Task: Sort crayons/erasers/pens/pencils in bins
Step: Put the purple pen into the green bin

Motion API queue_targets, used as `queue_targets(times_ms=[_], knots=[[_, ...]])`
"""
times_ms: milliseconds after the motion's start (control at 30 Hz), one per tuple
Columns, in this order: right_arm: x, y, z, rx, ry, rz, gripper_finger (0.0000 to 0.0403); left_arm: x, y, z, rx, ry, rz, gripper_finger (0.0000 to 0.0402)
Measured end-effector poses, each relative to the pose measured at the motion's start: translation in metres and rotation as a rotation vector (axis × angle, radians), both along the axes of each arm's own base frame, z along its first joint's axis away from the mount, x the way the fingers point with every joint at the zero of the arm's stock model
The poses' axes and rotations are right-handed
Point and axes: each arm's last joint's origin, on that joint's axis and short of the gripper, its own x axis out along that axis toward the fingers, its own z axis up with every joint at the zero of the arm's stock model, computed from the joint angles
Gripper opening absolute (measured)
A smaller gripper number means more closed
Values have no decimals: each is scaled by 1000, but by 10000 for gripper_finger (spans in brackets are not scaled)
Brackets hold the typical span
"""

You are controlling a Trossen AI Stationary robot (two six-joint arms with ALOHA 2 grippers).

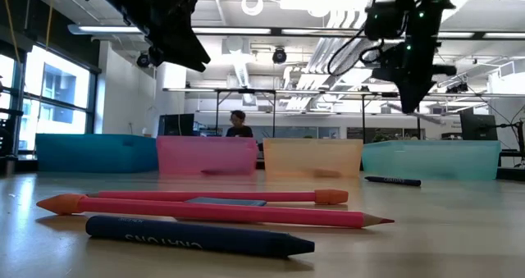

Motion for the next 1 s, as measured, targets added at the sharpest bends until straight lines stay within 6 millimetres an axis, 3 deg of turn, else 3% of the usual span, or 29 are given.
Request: queue_targets(times_ms=[367, 767, 867, 1000], knots=[[4, -39, -42, 239, 45, 12, 7, 0, 0, 0, -1, 4, 0, 162], [19, -54, -81, 322, 137, 37, 8, 0, 0, 0, -2, 4, -2, 162], [19, -54, -83, 326, 139, 37, 22, -1, -1, -1, -8, 11, -8, 162], [19, -54, -83, 325, 139, 38, 68, -2, -1, -3, -14, 30, -9, 162]])
